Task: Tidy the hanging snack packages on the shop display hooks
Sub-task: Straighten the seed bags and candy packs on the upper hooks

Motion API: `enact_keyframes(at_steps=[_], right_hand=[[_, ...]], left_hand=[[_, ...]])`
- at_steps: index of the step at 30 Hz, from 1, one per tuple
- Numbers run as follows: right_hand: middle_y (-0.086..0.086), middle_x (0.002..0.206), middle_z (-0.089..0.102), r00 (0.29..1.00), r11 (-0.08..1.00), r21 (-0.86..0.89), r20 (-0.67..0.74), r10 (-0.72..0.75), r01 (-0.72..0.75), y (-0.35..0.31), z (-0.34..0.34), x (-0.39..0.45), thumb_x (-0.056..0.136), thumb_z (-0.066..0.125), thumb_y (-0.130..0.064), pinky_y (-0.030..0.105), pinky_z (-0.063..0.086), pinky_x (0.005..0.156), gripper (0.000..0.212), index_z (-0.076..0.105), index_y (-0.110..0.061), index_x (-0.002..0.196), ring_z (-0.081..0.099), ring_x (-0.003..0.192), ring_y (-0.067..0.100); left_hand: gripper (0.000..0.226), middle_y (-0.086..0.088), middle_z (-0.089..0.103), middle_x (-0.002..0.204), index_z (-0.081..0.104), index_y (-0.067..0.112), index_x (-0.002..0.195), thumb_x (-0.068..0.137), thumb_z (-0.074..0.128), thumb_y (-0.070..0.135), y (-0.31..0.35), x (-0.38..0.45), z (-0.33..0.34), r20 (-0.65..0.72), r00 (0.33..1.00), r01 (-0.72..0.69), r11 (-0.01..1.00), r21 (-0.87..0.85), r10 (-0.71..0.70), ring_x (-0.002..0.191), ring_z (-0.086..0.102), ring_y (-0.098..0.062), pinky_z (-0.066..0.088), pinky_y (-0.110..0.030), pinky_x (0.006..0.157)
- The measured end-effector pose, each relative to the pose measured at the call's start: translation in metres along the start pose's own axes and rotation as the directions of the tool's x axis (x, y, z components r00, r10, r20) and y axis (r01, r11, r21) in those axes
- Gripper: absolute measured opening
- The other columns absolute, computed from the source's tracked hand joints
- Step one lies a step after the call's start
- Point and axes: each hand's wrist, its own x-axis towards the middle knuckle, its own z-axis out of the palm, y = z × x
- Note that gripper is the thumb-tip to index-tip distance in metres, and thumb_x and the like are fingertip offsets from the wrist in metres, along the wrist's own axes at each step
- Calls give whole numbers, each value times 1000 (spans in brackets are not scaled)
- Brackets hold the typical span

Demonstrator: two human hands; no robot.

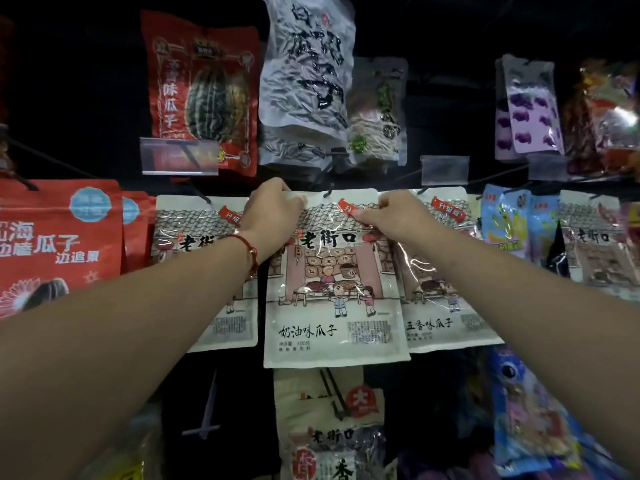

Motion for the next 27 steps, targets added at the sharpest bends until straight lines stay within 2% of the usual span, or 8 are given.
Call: enact_keyframes(at_steps=[3, 7, 10, 14, 17, 21, 24, 27], right_hand=[[2, 108, 68, 995, 984, -154, -5, -95, 93, 10, -10, -10, 88, 72, -42, 36, 54, 85, 46, 64, -11, 121, 64, 91, 17], [0, 113, 66, 982, 944, -280, -19, -188, 175, 26, -18, -29, 92, 66, -42, 33, 53, 83, 43, 61, -19, 128, 60, 93, 14], [0, 122, 65, 976, 914, -343, 28, -218, 214, 37, -25, -41, 95, 61, -43, 33, 55, 81, 46, 56, -23, 136, 64, 86, 13], [1, 148, 51, 965, 852, -454, 107, -238, 260, 48, -35, -54, 98, 56, -43, 41, 47, 104, 54, 45, -24, 148, 55, 126, 22], [3, 149, 47, 981, 855, -491, -4, -193, 166, 68, -46, -55, 97, 57, -43, 43, 45, 105, 58, 42, -22, 149, 49, 131, 24], [11, 135, 55, 976, 979, -162, -198, 87, -120, 97, -60, -52, 94, 61, -40, 32, 53, 68, 64, 38, -14, 146, 64, 88, 20], [14, 149, 44, 951, 947, 95, -7, 310, -308, 120, -56, -55, 95, 60, -44, 49, 49, 101, 76, 28, -8, 153, 54, 123, 31], [13, 154, 40, 938, 912, 244, -25, 345, -329, 135, -50, -54, 95, 61, -40, 52, 39, 112, 74, 28, -10, 155, 45, 135, 32]], left_hand=[[18, -1, 65, 84, 56, 22, 87, 94, 59, 38, -4, -2, 2, -31, 999, -37, 998, 41, 38, 74, 66, -24, 55, -38, 67], [25, -5, 66, 104, 57, 23, 113, 97, 58, 42, -9, -8, 0, -56, 992, -110, 990, 88, 115, 80, 65, -24, 53, -37, 68], [45, -11, 50, 137, 47, 20, 138, 99, 56, 40, -6, -18, -2, 1, 976, -213, 953, 215, 218, 117, 56, -29, 48, -43, 96], [66, -14, 15, 164, 23, 27, 155, 98, 48, 51, 5, -47, -3, 139, 911, -397, 732, 554, 388, 150, 16, -35, 15, -53, 121], [70, -8, -4, 168, 7, 35, 157, 98, 32, 62, 14, -70, 3, 339, 845, -533, 597, 599, 415, 154, -2, -31, 0, -54, 124], [67, -5, -11, 167, 5, 39, 157, 98, 26, 65, 34, -97, 22, 516, 745, -667, 505, 548, 423, 154, -10, -29, -8, -53, 123], [69, -7, -15, 166, 2, 38, 157, 98, 21, 68, 35, -108, 40, 580, 705, -709, 432, 557, 408, 153, -14, -32, -10, -55, 122], [72, -4, -20, 165, -2, 40, 157, 94, 13, 73, 22, -110, 48, 606, 713, -698, 439, 566, 352, 152, -17, -30, -6, -58, 122]])
